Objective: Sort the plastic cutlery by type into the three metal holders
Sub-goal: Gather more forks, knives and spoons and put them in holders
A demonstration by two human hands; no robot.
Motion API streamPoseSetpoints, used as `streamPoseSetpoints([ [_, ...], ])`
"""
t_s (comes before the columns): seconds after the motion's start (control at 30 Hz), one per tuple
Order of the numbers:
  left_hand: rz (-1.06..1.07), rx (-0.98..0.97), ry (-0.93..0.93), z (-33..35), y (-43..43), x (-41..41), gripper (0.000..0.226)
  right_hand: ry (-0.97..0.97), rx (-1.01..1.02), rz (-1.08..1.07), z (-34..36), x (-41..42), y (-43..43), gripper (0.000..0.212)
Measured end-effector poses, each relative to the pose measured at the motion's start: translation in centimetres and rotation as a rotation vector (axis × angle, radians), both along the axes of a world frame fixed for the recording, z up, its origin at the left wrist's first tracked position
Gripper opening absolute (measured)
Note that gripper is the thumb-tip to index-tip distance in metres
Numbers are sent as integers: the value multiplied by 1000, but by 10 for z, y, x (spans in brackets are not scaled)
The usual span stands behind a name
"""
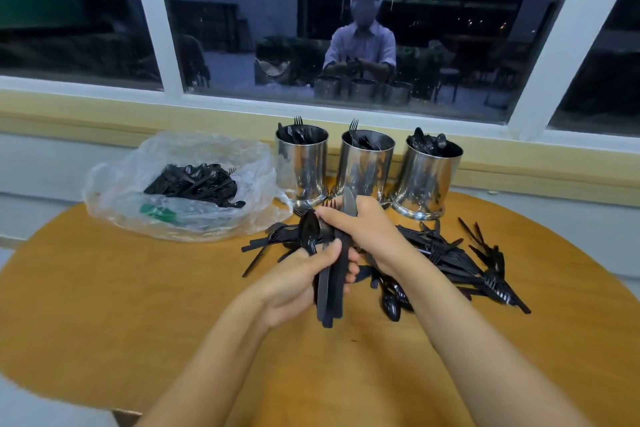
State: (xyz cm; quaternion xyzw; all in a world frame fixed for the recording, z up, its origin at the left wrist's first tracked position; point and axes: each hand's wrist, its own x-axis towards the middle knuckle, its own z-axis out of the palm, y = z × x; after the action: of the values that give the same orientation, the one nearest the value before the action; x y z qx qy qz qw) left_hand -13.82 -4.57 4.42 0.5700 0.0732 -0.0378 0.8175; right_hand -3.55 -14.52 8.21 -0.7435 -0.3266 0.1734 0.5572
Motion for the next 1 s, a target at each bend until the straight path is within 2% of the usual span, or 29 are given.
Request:
streamPoseSetpoints([
  [0.07,64,84,-17,-2,-2,0,28,-91,-13,-45,-3,-1,1,35],
  [0.13,69,142,-49,-3,-4,0,27,-74,16,-61,-6,-2,0,30],
  [0.27,147,144,-50,-6,-1,-2,27,-48,87,-85,-14,3,-5,42],
  [0.43,189,213,-60,-13,2,-6,27,-131,95,-170,-28,7,-4,36],
  [0.53,170,263,-54,-17,6,-7,28,-89,139,-235,-38,5,0,33],
  [0.63,175,271,-22,-27,17,-9,28,2,118,-165,-47,6,1,27],
  [0.7,291,158,13,-34,30,-11,27,-7,58,-145,-57,12,-1,17],
  [0.8,462,10,71,-44,49,-17,27,-248,-221,-133,-81,21,-5,8],
  [0.87,510,-42,88,-51,58,-22,28,-372,-360,-57,-102,19,-4,9],
  [1.0,532,-77,114,-60,64,-28,29,-535,-487,49,-130,11,13,23],
])
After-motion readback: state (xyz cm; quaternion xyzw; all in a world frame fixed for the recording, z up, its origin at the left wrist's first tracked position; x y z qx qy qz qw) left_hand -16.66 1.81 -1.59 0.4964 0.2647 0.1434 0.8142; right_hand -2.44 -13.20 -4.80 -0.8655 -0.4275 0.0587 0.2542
